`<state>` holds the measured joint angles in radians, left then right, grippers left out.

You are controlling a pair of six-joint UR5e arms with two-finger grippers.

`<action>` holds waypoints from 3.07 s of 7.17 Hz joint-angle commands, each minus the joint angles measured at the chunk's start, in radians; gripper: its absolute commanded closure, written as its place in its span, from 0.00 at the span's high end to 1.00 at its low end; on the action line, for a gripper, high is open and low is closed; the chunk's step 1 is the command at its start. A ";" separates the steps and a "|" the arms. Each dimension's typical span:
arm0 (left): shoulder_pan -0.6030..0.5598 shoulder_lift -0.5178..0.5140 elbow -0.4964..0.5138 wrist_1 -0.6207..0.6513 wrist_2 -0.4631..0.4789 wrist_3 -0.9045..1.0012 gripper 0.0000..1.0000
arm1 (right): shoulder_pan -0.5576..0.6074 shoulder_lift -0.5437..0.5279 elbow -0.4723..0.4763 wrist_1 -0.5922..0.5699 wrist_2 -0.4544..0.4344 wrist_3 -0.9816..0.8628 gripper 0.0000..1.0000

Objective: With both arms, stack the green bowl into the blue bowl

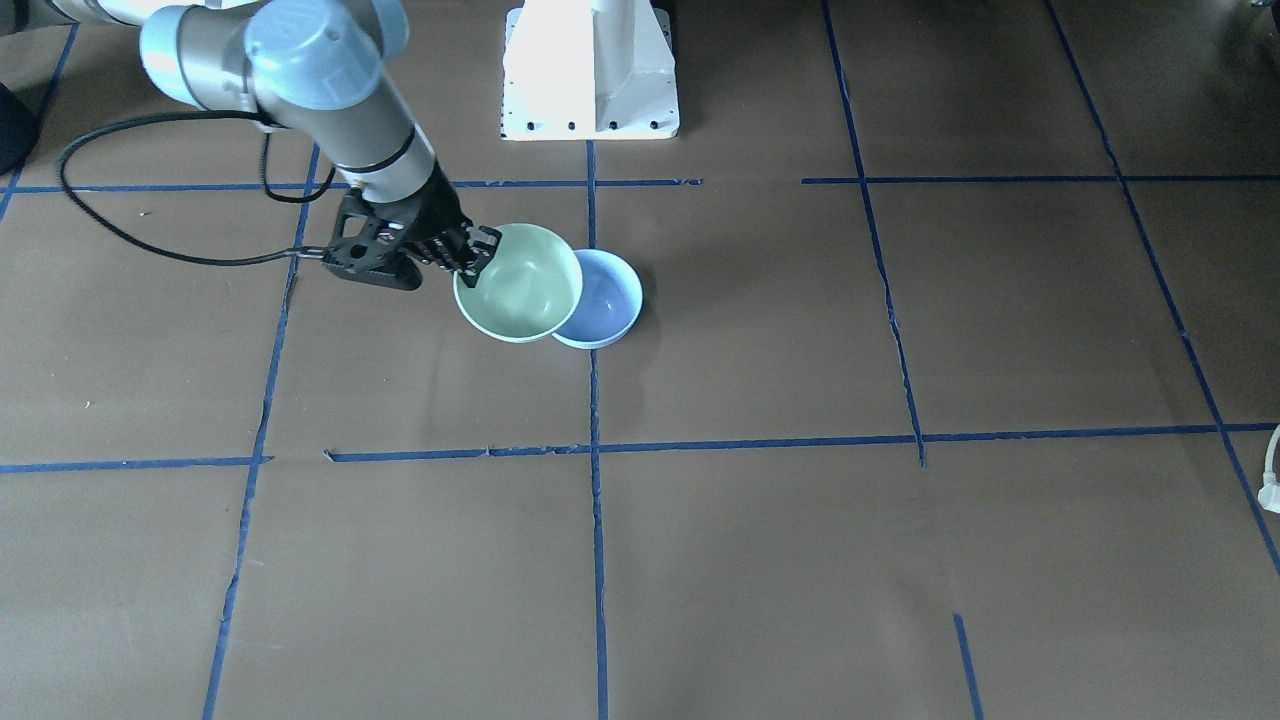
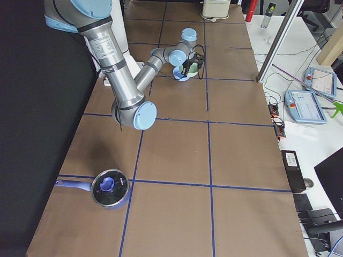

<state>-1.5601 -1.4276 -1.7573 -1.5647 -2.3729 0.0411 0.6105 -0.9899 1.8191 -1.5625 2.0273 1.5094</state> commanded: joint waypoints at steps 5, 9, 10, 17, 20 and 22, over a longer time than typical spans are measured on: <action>-0.001 0.003 -0.002 0.000 -0.002 -0.003 1.00 | -0.136 0.100 -0.118 -0.013 -0.171 0.152 0.15; 0.000 -0.001 -0.004 0.000 -0.003 -0.003 1.00 | -0.138 0.099 -0.127 -0.011 -0.171 0.140 1.00; 0.000 -0.001 -0.005 0.000 -0.003 -0.003 1.00 | -0.115 0.100 -0.113 -0.014 -0.156 0.123 1.00; 0.005 -0.008 0.044 0.002 0.003 0.011 1.00 | 0.586 -0.102 -0.148 -0.348 0.240 -1.134 1.00; 0.002 0.013 0.024 0.014 0.001 0.011 1.00 | 0.799 -0.289 -0.205 -0.363 0.240 -1.641 1.00; 0.005 0.012 0.012 0.015 0.003 0.008 1.00 | 0.883 -0.488 -0.195 -0.268 0.229 -1.803 1.00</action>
<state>-1.5562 -1.4173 -1.7382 -1.5508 -2.3710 0.0502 1.4339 -1.3534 1.6241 -1.8998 2.2608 -0.1815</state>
